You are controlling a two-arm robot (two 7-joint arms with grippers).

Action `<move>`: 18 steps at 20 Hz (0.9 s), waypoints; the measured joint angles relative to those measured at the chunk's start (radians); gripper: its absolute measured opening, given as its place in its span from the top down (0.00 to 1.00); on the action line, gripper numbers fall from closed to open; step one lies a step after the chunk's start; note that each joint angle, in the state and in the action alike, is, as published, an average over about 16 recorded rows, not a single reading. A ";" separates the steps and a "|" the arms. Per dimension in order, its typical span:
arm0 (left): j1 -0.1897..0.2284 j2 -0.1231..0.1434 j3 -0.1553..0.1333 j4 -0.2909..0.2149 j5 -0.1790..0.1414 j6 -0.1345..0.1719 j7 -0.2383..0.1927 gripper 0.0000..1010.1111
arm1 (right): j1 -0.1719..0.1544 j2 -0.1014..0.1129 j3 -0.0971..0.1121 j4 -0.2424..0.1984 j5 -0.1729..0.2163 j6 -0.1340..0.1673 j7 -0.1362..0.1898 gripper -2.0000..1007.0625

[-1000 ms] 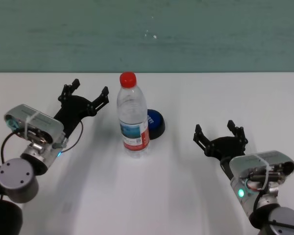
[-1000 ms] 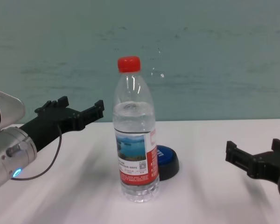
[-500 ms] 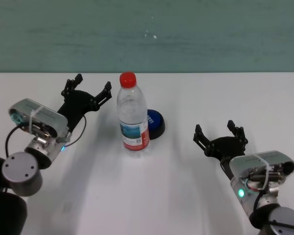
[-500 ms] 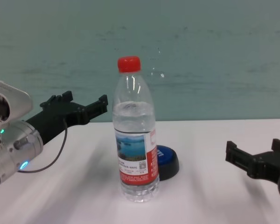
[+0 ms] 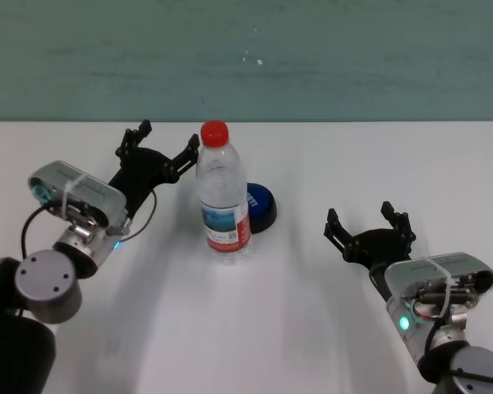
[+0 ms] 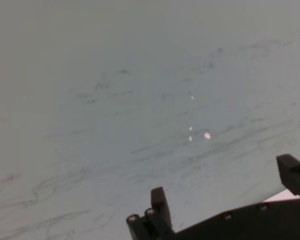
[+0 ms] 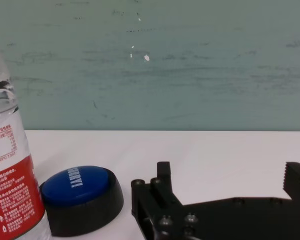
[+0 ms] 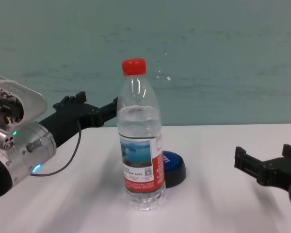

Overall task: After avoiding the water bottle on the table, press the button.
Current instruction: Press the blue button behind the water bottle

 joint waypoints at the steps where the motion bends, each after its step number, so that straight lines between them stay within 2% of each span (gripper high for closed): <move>1: 0.000 -0.001 0.001 0.000 0.000 0.000 0.000 0.00 | 0.000 0.000 0.000 0.000 0.000 0.000 0.000 0.00; 18: 0.007 -0.004 0.005 -0.013 0.001 0.010 0.008 0.00 | 0.000 0.000 0.000 0.000 0.000 0.000 0.000 0.00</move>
